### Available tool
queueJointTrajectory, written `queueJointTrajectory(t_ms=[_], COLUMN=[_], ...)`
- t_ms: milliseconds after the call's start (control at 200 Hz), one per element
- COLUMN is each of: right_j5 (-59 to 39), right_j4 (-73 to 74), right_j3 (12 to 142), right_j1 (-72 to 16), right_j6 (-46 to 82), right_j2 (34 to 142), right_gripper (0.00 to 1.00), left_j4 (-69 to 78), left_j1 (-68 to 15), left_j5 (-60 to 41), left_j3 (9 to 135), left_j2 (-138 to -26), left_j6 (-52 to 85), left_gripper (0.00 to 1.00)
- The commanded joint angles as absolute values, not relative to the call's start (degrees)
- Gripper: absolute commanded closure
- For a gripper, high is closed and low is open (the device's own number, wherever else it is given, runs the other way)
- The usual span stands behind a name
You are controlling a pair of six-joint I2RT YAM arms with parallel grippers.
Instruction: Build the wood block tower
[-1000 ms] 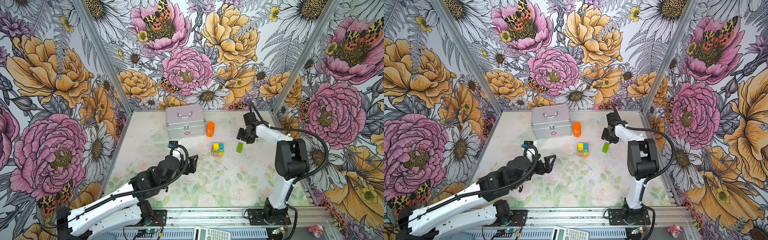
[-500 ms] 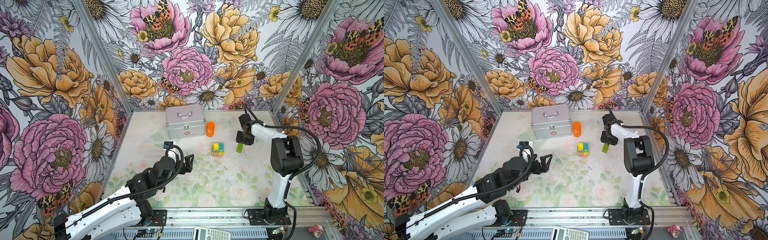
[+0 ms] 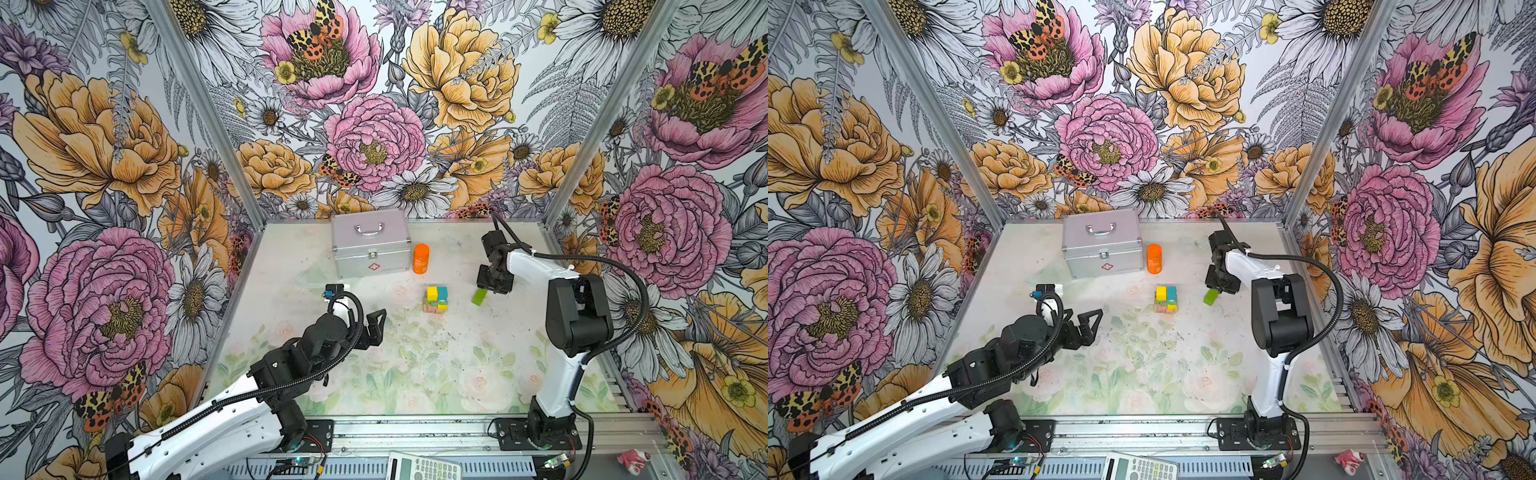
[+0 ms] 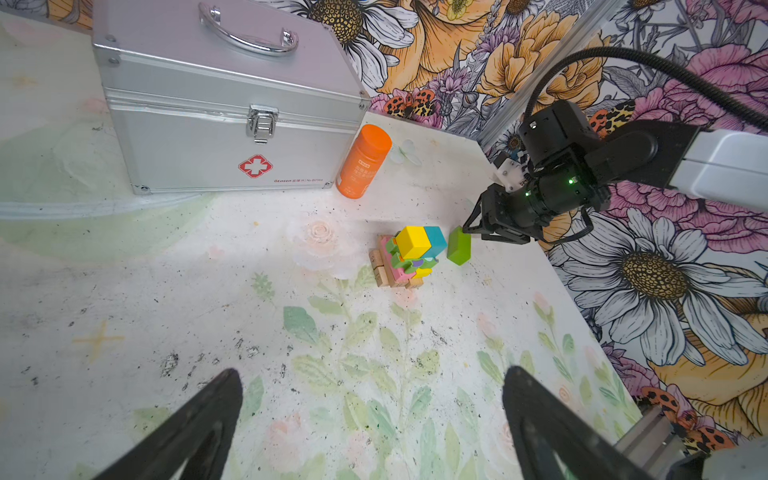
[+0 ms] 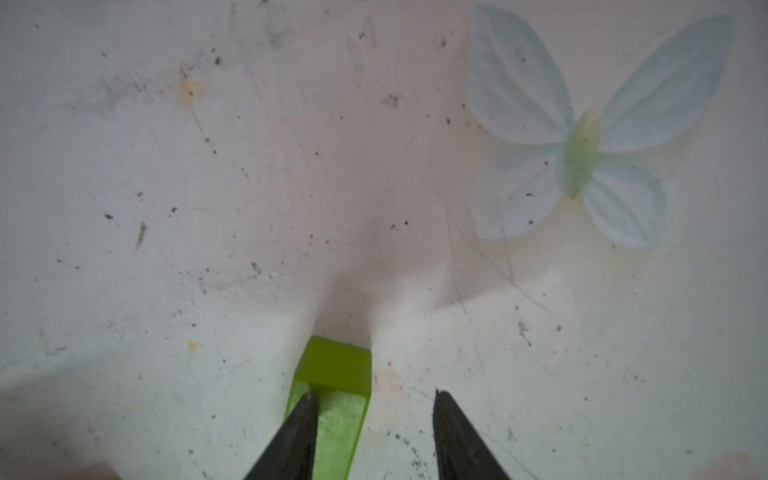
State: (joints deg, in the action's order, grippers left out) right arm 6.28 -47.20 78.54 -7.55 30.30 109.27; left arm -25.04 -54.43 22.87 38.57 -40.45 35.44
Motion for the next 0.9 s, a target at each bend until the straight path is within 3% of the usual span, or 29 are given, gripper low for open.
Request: queueJointTrajectory(t_ms=[0, 300, 540, 891], right_j5=[7.72, 6.07, 4.92, 7.89], right_j4=[-48.87, -49.04, -49.30, -50.89], right_j3=[76.25, 75.99, 82.05, 87.43], right_j1=[-7.12, -7.11, -7.84, -8.88], right_j6=[29.49, 29.34, 29.21, 28.75], right_j2=[105.91, 102.70, 108.28, 114.97], right_gripper=[0.53, 0.52, 0.35, 0.34], left_j4=[-23.63, -23.77, -24.56, -24.97], left_j1=[-53.92, -53.98, -53.91, -53.45], left_j5=[21.73, 20.98, 22.23, 22.94], left_j3=[37.64, 36.84, 35.95, 36.72], left_j2=[-39.55, -37.39, -35.81, -37.11], left_j6=[34.72, 35.42, 36.15, 35.18], left_gripper=[0.01, 0.01, 0.01, 0.01])
